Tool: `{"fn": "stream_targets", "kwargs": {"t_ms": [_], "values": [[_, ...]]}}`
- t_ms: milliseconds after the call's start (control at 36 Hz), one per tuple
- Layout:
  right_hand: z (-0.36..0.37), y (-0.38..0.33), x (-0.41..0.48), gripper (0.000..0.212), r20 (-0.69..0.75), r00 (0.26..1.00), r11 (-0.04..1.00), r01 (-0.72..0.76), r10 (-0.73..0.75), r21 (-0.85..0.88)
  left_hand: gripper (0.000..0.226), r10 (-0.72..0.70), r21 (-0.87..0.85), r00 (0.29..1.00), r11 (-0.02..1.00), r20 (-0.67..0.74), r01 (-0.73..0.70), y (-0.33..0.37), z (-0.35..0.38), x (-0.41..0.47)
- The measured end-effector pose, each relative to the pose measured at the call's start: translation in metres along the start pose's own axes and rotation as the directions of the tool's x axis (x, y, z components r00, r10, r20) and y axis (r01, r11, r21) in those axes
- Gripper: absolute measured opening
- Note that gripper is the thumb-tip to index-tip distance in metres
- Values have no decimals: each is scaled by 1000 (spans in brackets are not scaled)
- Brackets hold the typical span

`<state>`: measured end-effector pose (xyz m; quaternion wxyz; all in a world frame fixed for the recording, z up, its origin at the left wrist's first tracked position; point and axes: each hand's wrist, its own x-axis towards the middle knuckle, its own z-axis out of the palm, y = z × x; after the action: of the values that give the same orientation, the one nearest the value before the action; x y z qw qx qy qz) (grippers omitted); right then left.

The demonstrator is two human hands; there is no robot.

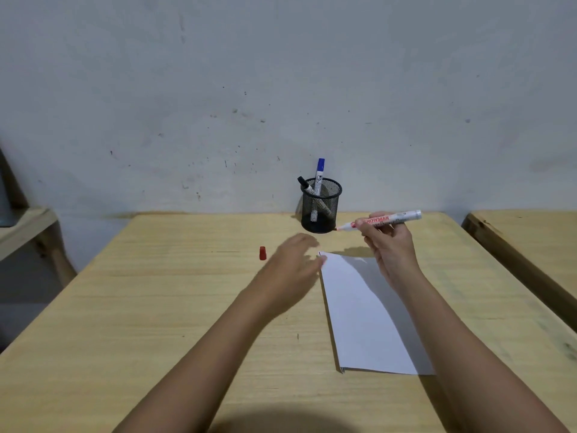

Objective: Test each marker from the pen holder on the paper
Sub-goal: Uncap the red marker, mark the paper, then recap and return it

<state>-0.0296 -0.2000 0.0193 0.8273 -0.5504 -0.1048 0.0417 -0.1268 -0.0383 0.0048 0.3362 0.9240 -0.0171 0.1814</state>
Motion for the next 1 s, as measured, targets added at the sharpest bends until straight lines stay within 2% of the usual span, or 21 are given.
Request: {"fn": "stream_targets", "kwargs": {"t_ms": [83,139,250,361,500,583,667,1000], "values": [[5,3,1,22,16,1000,993,11,-9,-115,39,33,-12,992,999,124,-32,-3,14,-6],[10,7,3,20,-14,1000,997,-15,14,-77,40,48,36,985,998,168,-55,-8,17,-7],[23,12,5,20,3,996,994,-94,94,63,44,28,95,983,994,179,-45,-14,17,-10],[35,24,5,18,74,993,995,-93,94,-24,44,5,128,979,991,202,-32,-17,18,-12],[44,44,5,21,-11,996,965,-85,85,-248,49,-22,118,979,993,203,-2,-19,20,-15],[47,54,-1,16,-83,993,964,-102,85,-246,55,-39,109,974,994,223,15,-20,21,-17],[48,53,-3,11,-137,990,941,-73,29,-330,57,-55,98,971,995,233,33,-21,21,-18],[49,54,-1,14,-117,993,919,-73,30,-387,58,-84,75,963,995,257,67,-22,20,-19]]}}
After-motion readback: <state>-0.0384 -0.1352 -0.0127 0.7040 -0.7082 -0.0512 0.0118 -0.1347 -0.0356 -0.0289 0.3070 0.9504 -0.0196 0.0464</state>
